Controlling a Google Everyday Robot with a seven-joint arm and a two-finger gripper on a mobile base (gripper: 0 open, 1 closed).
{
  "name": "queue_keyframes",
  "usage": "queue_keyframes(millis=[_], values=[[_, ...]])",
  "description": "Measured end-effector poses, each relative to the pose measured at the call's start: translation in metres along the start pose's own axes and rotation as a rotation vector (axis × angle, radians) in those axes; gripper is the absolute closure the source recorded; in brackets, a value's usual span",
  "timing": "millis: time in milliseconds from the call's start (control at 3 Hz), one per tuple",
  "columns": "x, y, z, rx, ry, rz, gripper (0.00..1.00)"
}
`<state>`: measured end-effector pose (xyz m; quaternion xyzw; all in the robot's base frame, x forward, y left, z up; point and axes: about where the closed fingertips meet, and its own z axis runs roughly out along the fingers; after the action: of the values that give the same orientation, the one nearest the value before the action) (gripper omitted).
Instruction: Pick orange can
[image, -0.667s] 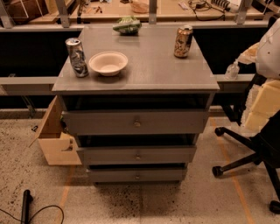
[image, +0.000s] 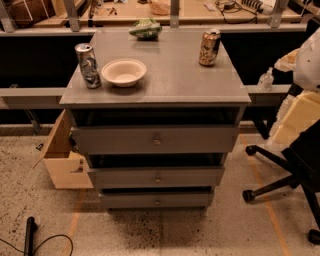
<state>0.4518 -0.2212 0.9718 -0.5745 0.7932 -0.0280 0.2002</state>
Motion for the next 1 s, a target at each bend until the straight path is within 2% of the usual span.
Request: queue_keyframes(millis=[333, 667, 1000], values=[[0.029, -0.012, 0.044, -0.001, -0.143, 0.248, 0.0], [0.037, -0.037, 0.08, 0.012, -0.34, 0.402, 0.0], [0.022, -0.104, 0.094, 0.146, -0.582, 0.47, 0.0]])
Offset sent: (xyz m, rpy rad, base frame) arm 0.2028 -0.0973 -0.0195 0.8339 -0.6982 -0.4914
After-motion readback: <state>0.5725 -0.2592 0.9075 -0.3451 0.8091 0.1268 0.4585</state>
